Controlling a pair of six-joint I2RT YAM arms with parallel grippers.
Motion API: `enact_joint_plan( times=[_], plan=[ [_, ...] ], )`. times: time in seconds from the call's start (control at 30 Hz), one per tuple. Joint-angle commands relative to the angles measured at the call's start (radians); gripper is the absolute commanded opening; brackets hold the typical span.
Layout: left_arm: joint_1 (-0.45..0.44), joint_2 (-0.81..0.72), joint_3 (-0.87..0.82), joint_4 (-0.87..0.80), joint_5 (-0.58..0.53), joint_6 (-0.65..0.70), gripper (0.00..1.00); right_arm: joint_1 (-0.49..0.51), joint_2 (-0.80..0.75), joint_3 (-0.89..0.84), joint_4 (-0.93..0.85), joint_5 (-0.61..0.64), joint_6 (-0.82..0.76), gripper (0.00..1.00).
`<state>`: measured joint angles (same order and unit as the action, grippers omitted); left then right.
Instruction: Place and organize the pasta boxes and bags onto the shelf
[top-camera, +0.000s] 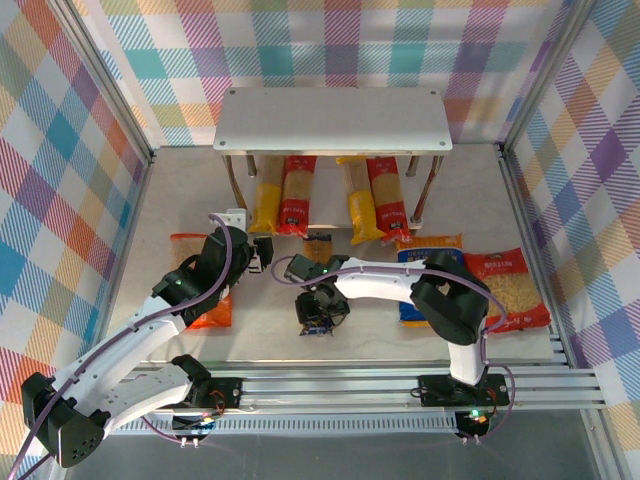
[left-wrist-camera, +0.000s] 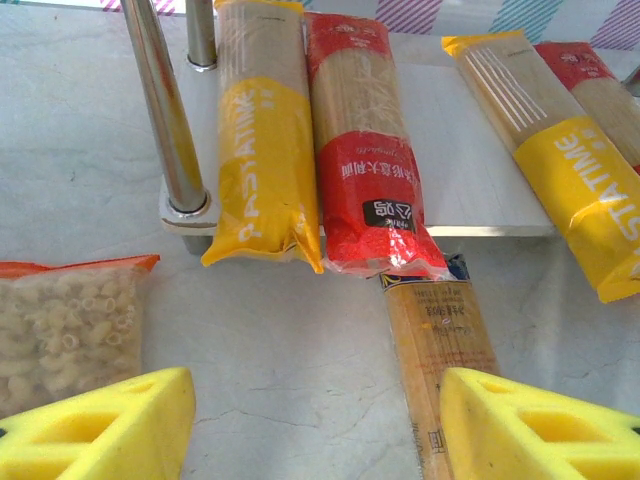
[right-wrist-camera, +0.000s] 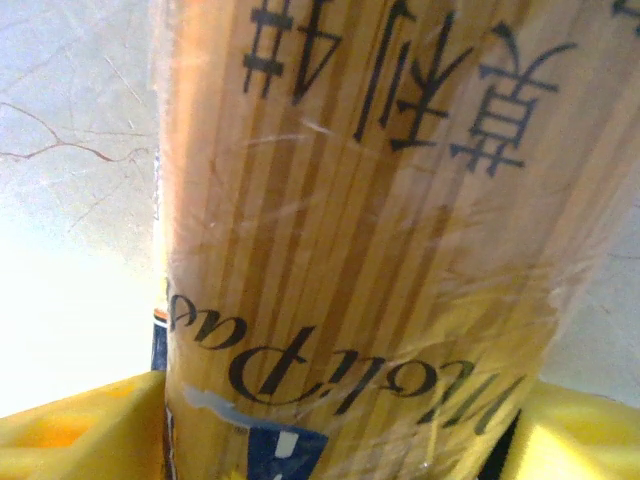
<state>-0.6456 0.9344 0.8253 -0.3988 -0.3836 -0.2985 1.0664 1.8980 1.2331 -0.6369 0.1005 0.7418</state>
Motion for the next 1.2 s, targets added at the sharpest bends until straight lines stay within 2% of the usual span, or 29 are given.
enact_joint_plan(
  times=[0.0, 0.27, 0.4, 0.53, 0.7, 0.93, 1.1, 1.17],
  plan=[
    [-0.002, -0.017, -0.003, -0.012, -0.002, -0.005, 0.65, -0.003, -0.005, -0.082, -0.112, 0.012, 0.002, 0.74],
    [-0.002, -0.013, -0.004, -0.002, 0.008, -0.016, 0.65, -0.010, -0.047, -0.119, -0.160, 0.055, -0.013, 0.78],
    [-0.001, -0.009, -0.001, -0.002, 0.010, -0.016, 0.65, -0.011, -0.040, -0.099, -0.149, 0.032, -0.027, 0.89],
    [-0.002, -0.012, 0.001, -0.003, 0.007, -0.016, 0.65, -0.011, -0.046, -0.073, -0.121, 0.000, -0.036, 0.96],
    [-0.002, -0.013, -0.002, -0.002, 0.001, -0.013, 0.65, -0.009, -0.026, -0.039, -0.119, -0.011, -0.055, 0.95],
    [-0.002, -0.006, -0.006, 0.001, 0.000, -0.014, 0.65, -0.009, 0.016, -0.028, -0.104, -0.048, -0.067, 0.75],
    [-0.001, -0.002, -0.003, 0.002, 0.004, -0.014, 0.65, -0.008, 0.002, -0.035, -0.107, -0.051, -0.074, 0.47],
    [-0.002, 0.003, -0.004, 0.005, 0.004, -0.014, 0.65, -0.008, -0.014, -0.041, -0.117, -0.041, -0.073, 0.28]
  ],
)
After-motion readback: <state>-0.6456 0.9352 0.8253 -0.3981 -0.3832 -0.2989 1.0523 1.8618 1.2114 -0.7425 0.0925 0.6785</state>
